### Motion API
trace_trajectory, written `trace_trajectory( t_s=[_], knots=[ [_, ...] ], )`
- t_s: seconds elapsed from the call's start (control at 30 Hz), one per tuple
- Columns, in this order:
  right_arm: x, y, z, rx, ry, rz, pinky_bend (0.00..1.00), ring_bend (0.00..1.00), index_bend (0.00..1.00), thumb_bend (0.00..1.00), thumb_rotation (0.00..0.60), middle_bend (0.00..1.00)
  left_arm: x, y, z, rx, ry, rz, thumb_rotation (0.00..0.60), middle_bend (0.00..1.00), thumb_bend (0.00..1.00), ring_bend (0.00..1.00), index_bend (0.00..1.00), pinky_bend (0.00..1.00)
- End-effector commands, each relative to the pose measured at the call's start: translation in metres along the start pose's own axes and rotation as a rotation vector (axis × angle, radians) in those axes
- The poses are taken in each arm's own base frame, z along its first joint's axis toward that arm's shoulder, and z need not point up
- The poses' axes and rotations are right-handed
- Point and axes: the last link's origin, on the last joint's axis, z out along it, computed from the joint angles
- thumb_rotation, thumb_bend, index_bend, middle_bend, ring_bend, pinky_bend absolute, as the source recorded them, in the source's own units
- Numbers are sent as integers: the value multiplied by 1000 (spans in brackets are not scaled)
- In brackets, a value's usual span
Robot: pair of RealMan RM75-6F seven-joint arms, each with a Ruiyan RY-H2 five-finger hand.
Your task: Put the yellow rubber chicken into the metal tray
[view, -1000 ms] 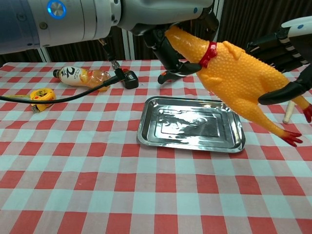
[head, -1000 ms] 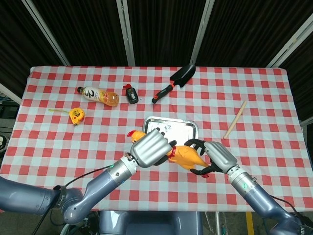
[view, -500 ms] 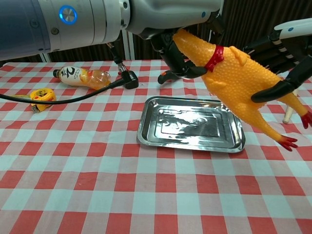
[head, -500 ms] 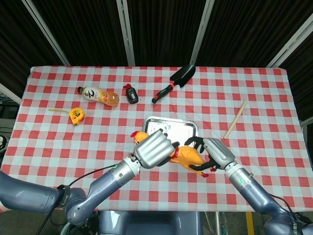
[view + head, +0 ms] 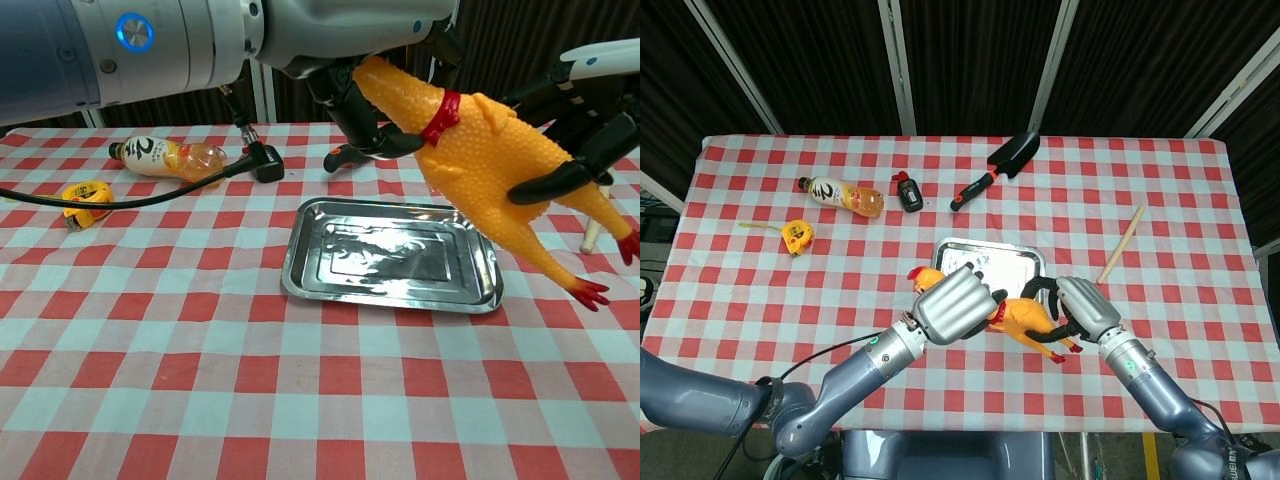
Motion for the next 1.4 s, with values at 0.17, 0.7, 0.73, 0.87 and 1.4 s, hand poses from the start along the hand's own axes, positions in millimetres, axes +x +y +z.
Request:
trace_trajectory(
  t_s=[0.17,0.7,0.73,0.87,1.4],
  knots=[
    [0,5,2,-14,35,-11,975,917,963,518,600,862,0,0,-1,-3,1,4,600,703,693,618,623,656],
    [3,8,-6,18,33,6,752,661,633,552,600,717,-5,-2,2,2,19,25,600,707,693,620,629,654],
    [3,8,-8,21,19,4,672,576,527,544,600,638,-6,-2,2,2,18,30,600,707,693,620,630,653],
    [6,10,-13,30,-50,-5,392,326,188,472,600,392,-8,-4,3,4,16,35,600,709,693,621,631,653],
    [13,16,-15,55,-148,-14,289,214,61,423,600,263,-9,-4,4,7,33,48,600,715,694,628,635,653]
  ],
)
